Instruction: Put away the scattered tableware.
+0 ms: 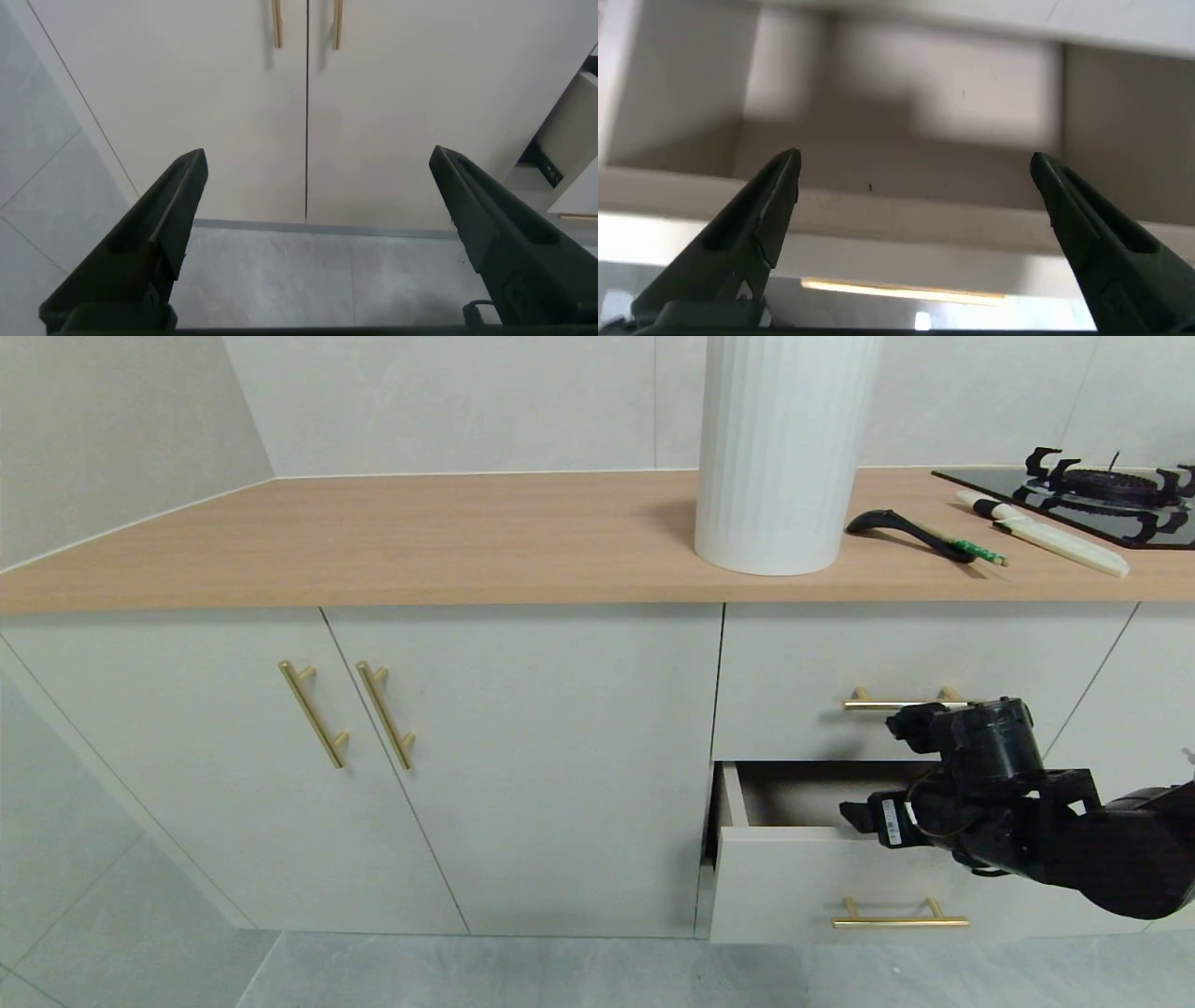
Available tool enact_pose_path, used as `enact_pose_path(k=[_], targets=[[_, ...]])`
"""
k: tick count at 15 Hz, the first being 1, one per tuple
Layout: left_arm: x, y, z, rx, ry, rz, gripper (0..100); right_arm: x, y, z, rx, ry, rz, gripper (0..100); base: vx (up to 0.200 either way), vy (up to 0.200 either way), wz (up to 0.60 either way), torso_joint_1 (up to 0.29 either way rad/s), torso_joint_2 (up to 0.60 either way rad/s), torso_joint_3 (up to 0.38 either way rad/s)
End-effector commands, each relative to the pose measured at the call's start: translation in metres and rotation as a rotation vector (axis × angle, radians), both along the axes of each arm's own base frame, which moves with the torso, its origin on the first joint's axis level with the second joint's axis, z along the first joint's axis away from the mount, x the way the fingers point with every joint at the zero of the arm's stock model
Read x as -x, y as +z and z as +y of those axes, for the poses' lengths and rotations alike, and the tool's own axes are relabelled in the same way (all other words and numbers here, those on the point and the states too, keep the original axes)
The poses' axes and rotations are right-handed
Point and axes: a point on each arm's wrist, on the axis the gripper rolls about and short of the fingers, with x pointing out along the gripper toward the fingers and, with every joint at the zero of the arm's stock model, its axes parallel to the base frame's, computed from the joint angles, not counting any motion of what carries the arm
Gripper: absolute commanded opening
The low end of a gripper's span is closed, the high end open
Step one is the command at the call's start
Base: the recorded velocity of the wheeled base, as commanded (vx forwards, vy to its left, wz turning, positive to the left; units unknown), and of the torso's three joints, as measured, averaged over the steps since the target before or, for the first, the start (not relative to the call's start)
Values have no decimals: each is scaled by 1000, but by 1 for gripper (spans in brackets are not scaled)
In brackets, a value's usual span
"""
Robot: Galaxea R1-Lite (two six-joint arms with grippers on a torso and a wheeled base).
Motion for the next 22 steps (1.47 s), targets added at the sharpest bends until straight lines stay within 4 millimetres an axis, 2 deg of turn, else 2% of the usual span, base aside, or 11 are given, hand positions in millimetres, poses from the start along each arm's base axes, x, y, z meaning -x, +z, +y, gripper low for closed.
enact_pose_path(k=[1, 6, 12, 22], targets=[[0, 0, 0, 0, 1, 2, 100, 0, -7, 0, 10, 1, 24, 100, 0, 0, 0, 0, 0, 0], [0, 0, 0, 0, 1, 2, 100, 3, -6, 0, 11, 5, 28, 100, 0, 0, 0, 0, 0, 0], [0, 0, 0, 0, 1, 2, 100, 16, 2, -1, 28, 28, 101, 100, 0, 0, 0, 0, 0, 0], [0, 0, 0, 0, 1, 2, 100, 51, 10, 3, 89, 152, 373, 100, 0, 0, 0, 0, 0, 0]])
